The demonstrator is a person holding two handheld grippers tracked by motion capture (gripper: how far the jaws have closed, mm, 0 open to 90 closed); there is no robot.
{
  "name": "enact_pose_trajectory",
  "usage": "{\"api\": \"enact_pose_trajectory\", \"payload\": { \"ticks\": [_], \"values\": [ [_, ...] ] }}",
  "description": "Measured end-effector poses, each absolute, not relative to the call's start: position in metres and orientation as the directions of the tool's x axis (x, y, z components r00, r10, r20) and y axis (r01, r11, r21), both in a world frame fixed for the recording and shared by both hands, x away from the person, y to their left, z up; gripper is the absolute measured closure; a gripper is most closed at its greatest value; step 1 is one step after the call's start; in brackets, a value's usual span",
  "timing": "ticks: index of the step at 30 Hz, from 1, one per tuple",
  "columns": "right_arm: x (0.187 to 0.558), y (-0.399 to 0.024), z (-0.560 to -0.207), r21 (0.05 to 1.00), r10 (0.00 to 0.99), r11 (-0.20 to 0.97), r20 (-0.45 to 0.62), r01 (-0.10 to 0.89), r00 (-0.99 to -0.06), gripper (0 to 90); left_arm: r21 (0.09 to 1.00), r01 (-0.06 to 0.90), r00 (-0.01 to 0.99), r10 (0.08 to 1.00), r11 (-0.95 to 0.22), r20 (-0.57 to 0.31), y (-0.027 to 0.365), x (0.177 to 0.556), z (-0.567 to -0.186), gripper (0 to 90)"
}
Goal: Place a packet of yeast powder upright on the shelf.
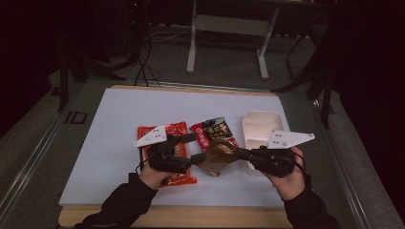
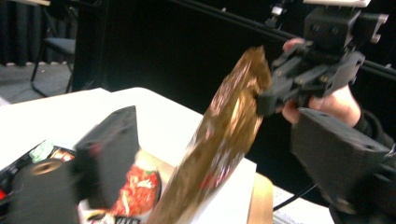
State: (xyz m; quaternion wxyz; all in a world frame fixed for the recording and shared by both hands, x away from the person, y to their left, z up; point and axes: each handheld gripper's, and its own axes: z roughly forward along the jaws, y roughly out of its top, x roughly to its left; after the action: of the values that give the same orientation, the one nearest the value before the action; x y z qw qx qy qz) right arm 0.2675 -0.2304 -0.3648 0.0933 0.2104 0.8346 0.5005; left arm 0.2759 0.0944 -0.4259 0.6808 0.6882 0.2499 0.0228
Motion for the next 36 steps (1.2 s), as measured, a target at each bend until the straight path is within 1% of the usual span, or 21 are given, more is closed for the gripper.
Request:
{"api": "enact_pose_trajectory", "payload": {
  "ticks": [1,3,6,7,8,12,14,17,19,20,22,28,31,36],
  "values": [
    [0.268,-0.231,-0.363,0.874,0.440,0.415,0.049,0.252,-0.897,89.3,0.948,0.315,0.873,0.379,0.040,-0.306,0.097,0.275,-0.427,13.7],
    [0.271,-0.234,-0.359,0.874,0.436,0.421,0.039,0.242,-0.899,89.3,0.951,0.310,0.871,0.398,0.009,-0.288,0.101,0.271,-0.428,7.2],
    [0.274,-0.236,-0.353,0.877,0.441,0.419,0.028,0.233,-0.897,89.2,0.947,0.321,0.864,0.408,0.005,-0.294,0.108,0.266,-0.431,5.9],
    [0.275,-0.238,-0.351,0.879,0.438,0.420,0.022,0.226,-0.899,89.2,0.949,0.314,0.864,0.415,-0.003,-0.285,0.111,0.265,-0.431,3.8],
    [0.277,-0.239,-0.349,0.881,0.441,0.417,0.018,0.223,-0.897,89.2,0.952,0.306,0.863,0.426,-0.013,-0.272,0.114,0.263,-0.432,3.5],
    [0.280,-0.243,-0.339,0.883,0.433,0.423,-0.002,0.202,-0.901,89.2,0.966,0.257,0.863,0.455,-0.025,-0.218,0.127,0.257,-0.434,3.6],
    [0.282,-0.244,-0.334,0.883,0.433,0.430,-0.022,0.186,-0.901,89.2,0.966,0.257,0.866,0.451,-0.029,-0.217,0.134,0.255,-0.437,4.8],
    [0.287,-0.246,-0.327,0.887,0.438,0.425,-0.030,0.178,-0.898,89.2,0.965,0.261,0.851,0.482,-0.042,-0.209,0.144,0.252,-0.442,4.8],
    [0.291,-0.248,-0.322,0.891,0.445,0.418,-0.034,0.174,-0.895,89.2,0.968,0.248,0.838,0.510,-0.039,-0.194,0.152,0.249,-0.446,4.8],
    [0.291,-0.248,-0.322,0.891,0.445,0.418,-0.034,0.174,-0.895,89.2,0.968,0.248,0.838,0.510,-0.039,-0.194,0.152,0.249,-0.446,4.9],
    [0.296,-0.253,-0.315,0.894,0.456,0.418,-0.053,0.161,-0.888,89.3,0.973,0.229,0.823,0.542,-0.041,-0.170,0.165,0.246,-0.450,4.9],
    [0.309,-0.267,-0.303,0.904,0.484,0.398,-0.063,0.155,-0.873,89.3,0.970,0.237,0.802,0.575,-0.055,-0.164,0.181,0.242,-0.461,4.9],
    [0.314,-0.272,-0.298,0.904,0.508,0.397,-0.072,0.159,-0.858,89.5,0.973,0.228,0.774,0.615,-0.046,-0.152,0.188,0.240,-0.467,4.9],
    [0.325,-0.282,-0.290,0.900,0.546,0.401,-0.087,0.169,-0.833,89.4,0.968,0.250,0.759,0.627,-0.027,-0.178,0.196,0.237,-0.478,4.9]
  ]
}}
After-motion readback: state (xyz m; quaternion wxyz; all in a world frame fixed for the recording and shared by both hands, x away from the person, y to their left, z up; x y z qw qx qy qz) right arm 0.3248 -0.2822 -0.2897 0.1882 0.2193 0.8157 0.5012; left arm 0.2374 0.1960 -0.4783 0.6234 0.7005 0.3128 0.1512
